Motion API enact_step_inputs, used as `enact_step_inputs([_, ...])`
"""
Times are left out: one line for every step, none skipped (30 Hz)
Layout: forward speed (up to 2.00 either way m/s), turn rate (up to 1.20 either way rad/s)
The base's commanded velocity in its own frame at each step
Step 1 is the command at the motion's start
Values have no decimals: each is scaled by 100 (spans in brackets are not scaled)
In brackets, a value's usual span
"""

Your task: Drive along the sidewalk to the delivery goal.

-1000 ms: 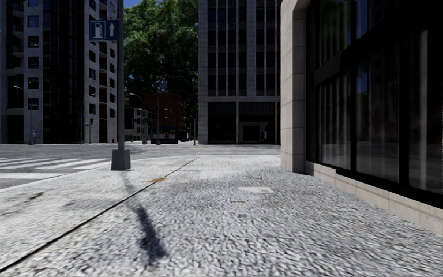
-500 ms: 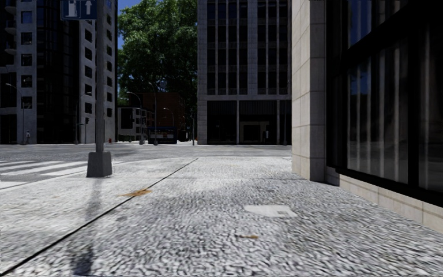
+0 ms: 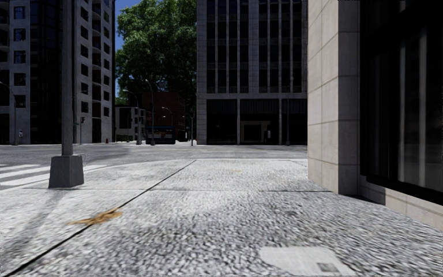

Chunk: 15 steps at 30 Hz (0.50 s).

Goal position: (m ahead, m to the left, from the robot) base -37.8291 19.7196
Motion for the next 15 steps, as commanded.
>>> enact_step_inputs([200,0])
enact_step_inputs([200,0])
enact_step_inputs([200,0])
enact_step_inputs([200,9])
enact_step_inputs([200,9])
enact_step_inputs([200,16])
enact_step_inputs([200,21])
enact_step_inputs([200,31])
enact_step_inputs([200,36])
enact_step_inputs([200,38])
enact_step_inputs([200,38])
enact_step_inputs([200,38])
enact_step_inputs([200,38])
enact_step_inputs([200,38])
enact_step_inputs([200,39])
